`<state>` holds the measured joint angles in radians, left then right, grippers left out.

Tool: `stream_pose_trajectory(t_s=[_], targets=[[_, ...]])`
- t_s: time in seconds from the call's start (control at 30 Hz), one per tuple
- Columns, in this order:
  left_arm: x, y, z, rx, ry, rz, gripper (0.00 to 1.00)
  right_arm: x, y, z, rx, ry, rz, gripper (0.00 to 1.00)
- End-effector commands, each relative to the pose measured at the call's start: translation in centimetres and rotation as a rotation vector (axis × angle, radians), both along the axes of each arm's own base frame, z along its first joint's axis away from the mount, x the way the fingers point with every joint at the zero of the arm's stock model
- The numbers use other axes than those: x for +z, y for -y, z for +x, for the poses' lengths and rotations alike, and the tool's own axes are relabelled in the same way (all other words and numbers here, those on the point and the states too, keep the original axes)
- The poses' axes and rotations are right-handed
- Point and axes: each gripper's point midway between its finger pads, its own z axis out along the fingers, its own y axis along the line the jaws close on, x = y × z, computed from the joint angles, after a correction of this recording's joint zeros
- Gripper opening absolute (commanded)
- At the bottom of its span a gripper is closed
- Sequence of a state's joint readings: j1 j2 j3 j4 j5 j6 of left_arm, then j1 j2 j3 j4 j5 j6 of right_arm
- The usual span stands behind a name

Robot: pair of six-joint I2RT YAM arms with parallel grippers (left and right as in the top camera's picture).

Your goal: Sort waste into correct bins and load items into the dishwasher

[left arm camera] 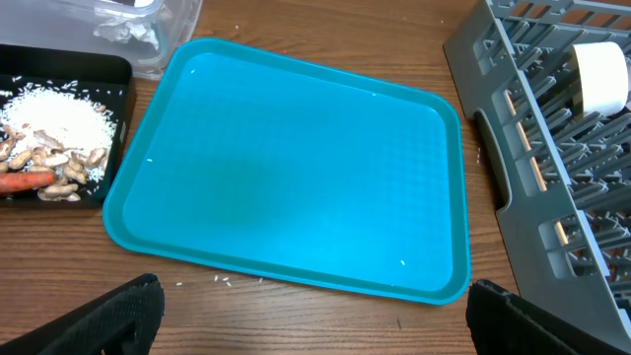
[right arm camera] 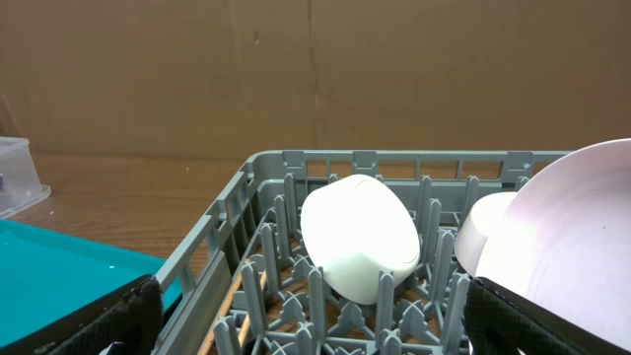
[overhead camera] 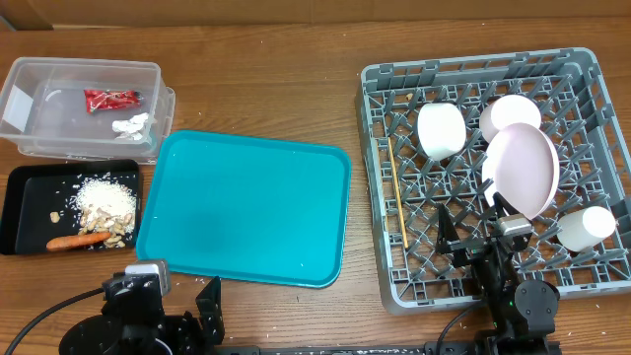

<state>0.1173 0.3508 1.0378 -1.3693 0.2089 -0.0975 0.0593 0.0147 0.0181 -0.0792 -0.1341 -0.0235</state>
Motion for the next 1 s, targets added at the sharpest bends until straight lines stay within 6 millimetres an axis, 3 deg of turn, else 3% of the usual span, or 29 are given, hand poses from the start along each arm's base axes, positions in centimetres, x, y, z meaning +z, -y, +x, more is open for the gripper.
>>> stream_pose_trajectory(t_s=[0.0, 0.3, 0.47, 0.73, 0.97], targets=[[0.0, 0.1, -0.1, -0.006, 0.005, -0.004, 1.00, -0.1, -0.1, 0.0, 0.007, 0.009, -0.003, 1.00], [0.2, 0.2, 0.2, -0.005, 0.017, -0.012, 0.99, -0.1, -0.1, 0.0, 0.007, 0.009, -0.003, 1.00], [1.5, 0.2, 2.8, -0.034, 0.162, 0.013, 1.00, -0.1, -0.1, 0.0, 0.007, 0.009, -0.003, 1.00], [-4.1, 0.0, 6.7, -0.069, 0.343, 0.076, 1.00, -0.1, -0.1, 0.0, 0.007, 0.009, -0.003, 1.00], [-4.7, -0.6, 10.5, -0.033, 0.560, 0.118, 1.00, -0.1, -0.1, 0.0, 0.007, 0.009, -0.003, 1.00]])
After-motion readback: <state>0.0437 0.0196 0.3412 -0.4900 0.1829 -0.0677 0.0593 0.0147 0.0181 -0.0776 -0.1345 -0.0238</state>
